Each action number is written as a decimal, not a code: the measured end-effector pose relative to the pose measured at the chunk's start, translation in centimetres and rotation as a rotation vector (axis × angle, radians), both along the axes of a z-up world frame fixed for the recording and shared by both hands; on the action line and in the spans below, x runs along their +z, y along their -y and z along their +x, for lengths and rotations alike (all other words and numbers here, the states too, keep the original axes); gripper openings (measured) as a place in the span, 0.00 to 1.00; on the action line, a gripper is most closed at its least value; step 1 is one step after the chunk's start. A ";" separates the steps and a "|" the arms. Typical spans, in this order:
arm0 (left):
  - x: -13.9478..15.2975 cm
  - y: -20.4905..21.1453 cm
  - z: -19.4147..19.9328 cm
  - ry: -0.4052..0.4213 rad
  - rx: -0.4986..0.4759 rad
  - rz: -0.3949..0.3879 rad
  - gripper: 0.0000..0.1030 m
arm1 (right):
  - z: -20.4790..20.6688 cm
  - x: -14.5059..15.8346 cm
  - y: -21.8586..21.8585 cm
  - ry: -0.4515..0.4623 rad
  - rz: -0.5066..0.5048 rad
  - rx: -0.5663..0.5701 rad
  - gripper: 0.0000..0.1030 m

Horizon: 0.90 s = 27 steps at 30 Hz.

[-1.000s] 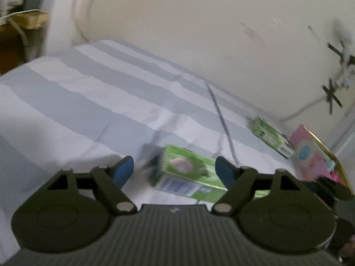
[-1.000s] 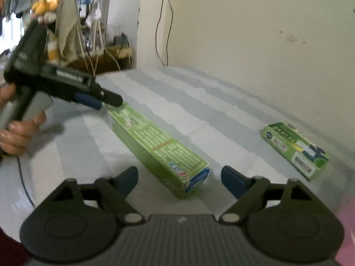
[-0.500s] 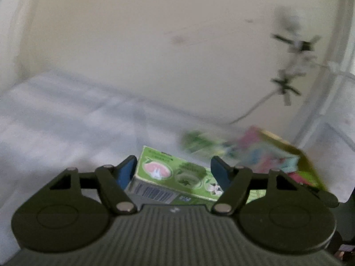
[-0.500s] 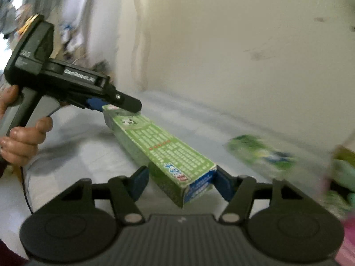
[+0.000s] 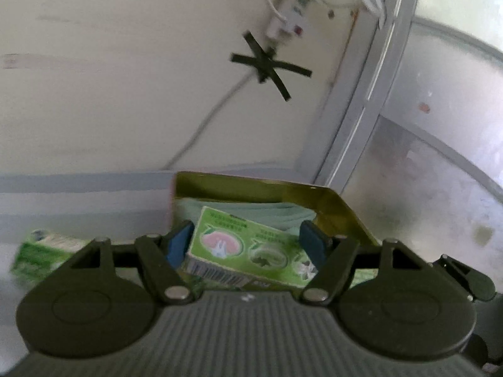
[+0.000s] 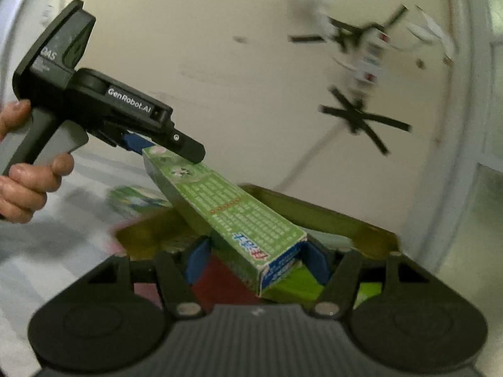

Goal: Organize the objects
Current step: 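Drop the medicine box and toothpaste box into the tin with both tools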

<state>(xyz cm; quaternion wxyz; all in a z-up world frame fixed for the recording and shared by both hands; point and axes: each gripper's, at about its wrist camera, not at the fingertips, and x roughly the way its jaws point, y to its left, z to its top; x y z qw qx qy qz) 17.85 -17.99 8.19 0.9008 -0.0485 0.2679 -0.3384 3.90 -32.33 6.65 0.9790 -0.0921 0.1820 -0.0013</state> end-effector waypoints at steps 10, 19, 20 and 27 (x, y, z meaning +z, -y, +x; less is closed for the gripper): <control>-2.8 6.3 2.6 0.012 0.116 0.173 0.80 | 6.3 -1.5 4.3 -0.089 -0.060 -0.239 0.76; -1.4 4.4 -2.5 0.153 0.126 0.250 0.80 | 0.2 -1.4 2.7 0.056 0.079 -0.206 0.80; -1.3 4.0 -3.2 0.165 0.128 0.255 0.80 | -0.6 -1.6 2.8 0.070 0.112 -0.216 0.80; -1.7 0.9 -7.2 0.190 0.127 0.305 0.80 | -3.7 -1.0 2.7 0.176 0.305 -0.257 0.80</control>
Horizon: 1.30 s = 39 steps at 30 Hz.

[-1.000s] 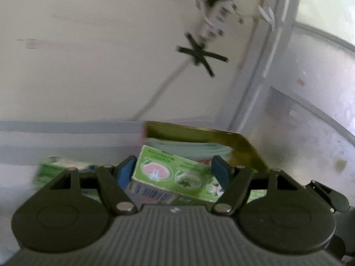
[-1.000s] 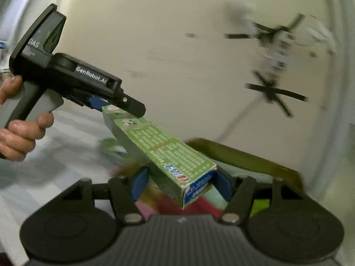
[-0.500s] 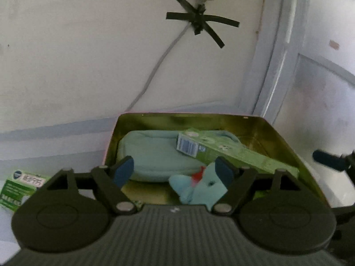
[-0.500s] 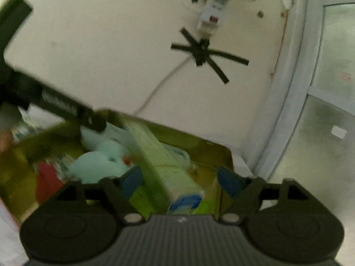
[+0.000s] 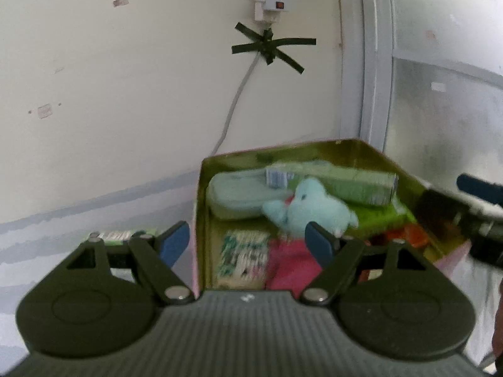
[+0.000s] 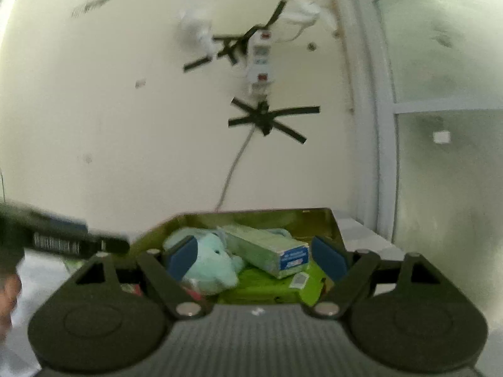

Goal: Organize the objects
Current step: 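Drop the medicine box and toothpaste box into the tin with both tools, then move the right tool to the green-and-blue medicine box and grasp it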

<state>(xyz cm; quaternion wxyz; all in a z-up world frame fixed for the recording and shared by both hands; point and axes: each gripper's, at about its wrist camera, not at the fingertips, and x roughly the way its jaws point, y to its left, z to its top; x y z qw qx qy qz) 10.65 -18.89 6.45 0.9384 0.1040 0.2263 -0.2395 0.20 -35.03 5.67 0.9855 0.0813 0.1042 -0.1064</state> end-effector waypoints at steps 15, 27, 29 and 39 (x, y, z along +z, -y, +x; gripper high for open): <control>-3.5 -10.3 0.7 -0.100 0.194 0.009 0.80 | -0.1 0.4 -7.9 -0.004 0.027 0.219 0.76; -5.3 -19.7 3.1 -0.130 0.360 0.002 0.80 | 3.2 0.0 -16.1 -0.072 -0.069 0.393 0.76; -5.9 -21.6 3.6 -0.130 0.399 0.005 0.80 | 4.0 -0.4 -17.5 -0.096 -0.081 0.430 0.76; -8.0 -31.3 5.1 -0.141 0.653 -0.182 0.80 | 15.7 -1.9 -25.3 -0.257 -0.248 0.515 0.88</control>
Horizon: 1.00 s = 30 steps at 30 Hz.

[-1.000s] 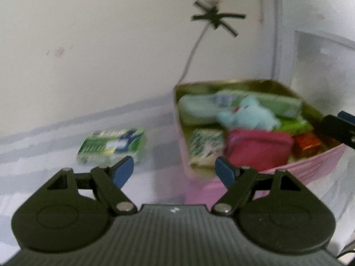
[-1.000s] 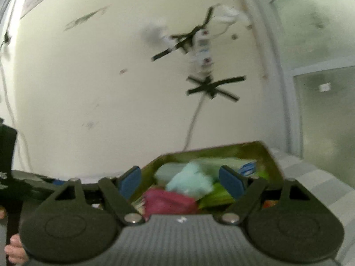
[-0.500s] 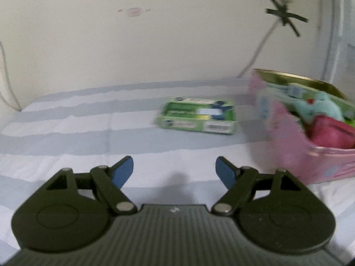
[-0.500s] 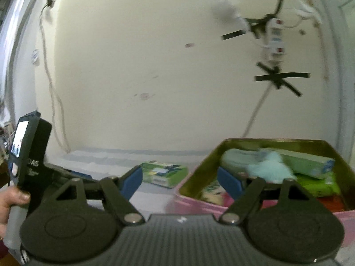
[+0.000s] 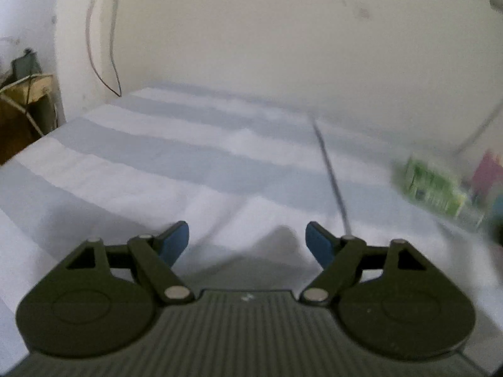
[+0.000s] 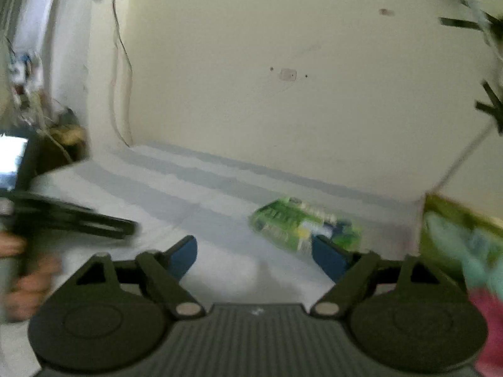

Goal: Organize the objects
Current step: 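Move the right tool to the green-and-blue medicine box and grasp it, then carry the medicine box over the tin and release it with the right tool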

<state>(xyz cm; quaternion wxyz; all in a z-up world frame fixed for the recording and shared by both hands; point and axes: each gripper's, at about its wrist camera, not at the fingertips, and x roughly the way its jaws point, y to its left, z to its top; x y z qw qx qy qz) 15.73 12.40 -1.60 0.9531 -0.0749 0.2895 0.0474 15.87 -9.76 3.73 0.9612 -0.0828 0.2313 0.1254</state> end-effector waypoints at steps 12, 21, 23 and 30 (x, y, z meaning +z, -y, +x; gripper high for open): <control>0.4 0.1 -0.9 0.079 -0.022 -0.014 0.80 | 19.6 -2.3 1.2 -0.429 0.102 -0.248 0.94; 0.2 -2.3 -0.3 0.083 -0.049 -0.168 0.80 | 5.3 -4.2 -2.6 -0.432 0.187 0.133 0.89; 0.1 -2.1 -0.2 0.082 -0.074 -0.176 0.80 | 0.9 -3.4 -2.4 -0.315 0.182 0.183 0.97; 0.4 -0.5 -1.7 0.040 -0.276 -0.271 0.80 | -8.2 -3.4 0.2 -0.099 0.055 0.189 1.00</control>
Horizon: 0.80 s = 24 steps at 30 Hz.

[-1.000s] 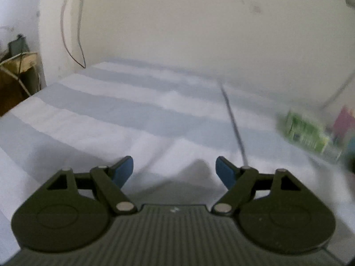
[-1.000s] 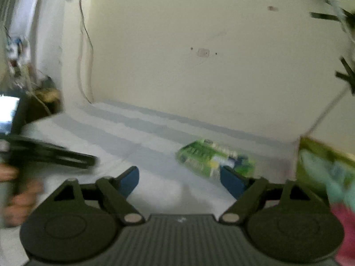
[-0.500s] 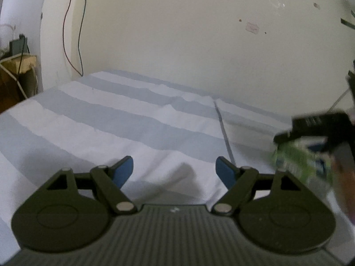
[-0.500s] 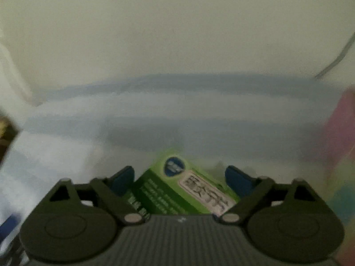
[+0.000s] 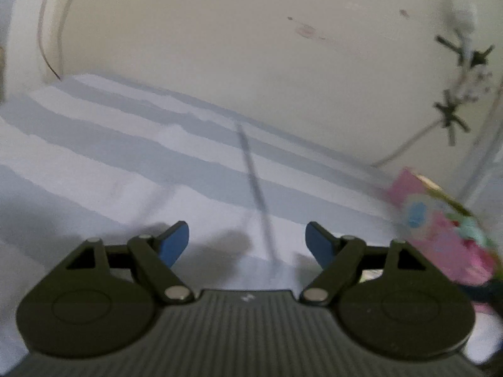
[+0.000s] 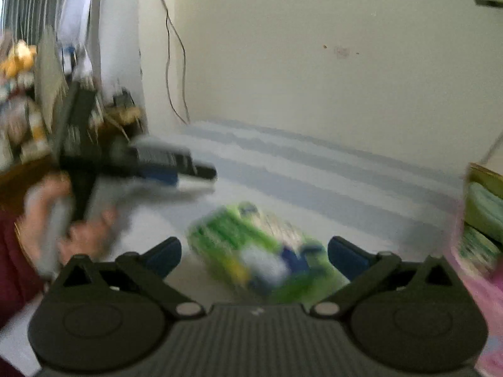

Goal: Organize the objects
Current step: 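Carry the medicine box over the tin and release it with the right tool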

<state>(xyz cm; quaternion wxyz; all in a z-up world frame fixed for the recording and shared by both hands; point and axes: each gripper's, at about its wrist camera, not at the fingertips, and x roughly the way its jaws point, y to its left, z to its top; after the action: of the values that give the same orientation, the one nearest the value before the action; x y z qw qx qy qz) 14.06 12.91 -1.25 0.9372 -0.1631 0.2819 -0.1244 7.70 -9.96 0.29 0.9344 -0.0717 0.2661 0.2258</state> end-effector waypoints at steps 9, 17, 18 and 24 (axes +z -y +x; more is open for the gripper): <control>-0.4 5.6 -1.5 -0.089 -0.147 0.059 0.73 | 1.1 -2.3 1.4 -0.084 -0.031 -0.070 0.99; 0.9 7.9 -2.3 -0.073 -0.200 0.067 0.66 | 0.5 -2.0 1.3 -0.046 0.007 -0.052 0.75; 1.8 8.2 -2.7 -0.047 -0.211 0.066 0.66 | 0.0 -1.5 1.8 -0.023 0.024 -0.063 0.75; 7.0 14.2 -3.5 0.105 -0.344 0.082 0.66 | -3.2 3.2 7.2 0.153 0.074 -0.167 0.74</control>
<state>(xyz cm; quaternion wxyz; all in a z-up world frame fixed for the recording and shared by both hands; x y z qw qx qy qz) 10.57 -1.28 5.77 0.9215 -0.0674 0.2612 -0.2795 4.46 -17.18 3.46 0.9696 -0.0319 0.1904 0.1505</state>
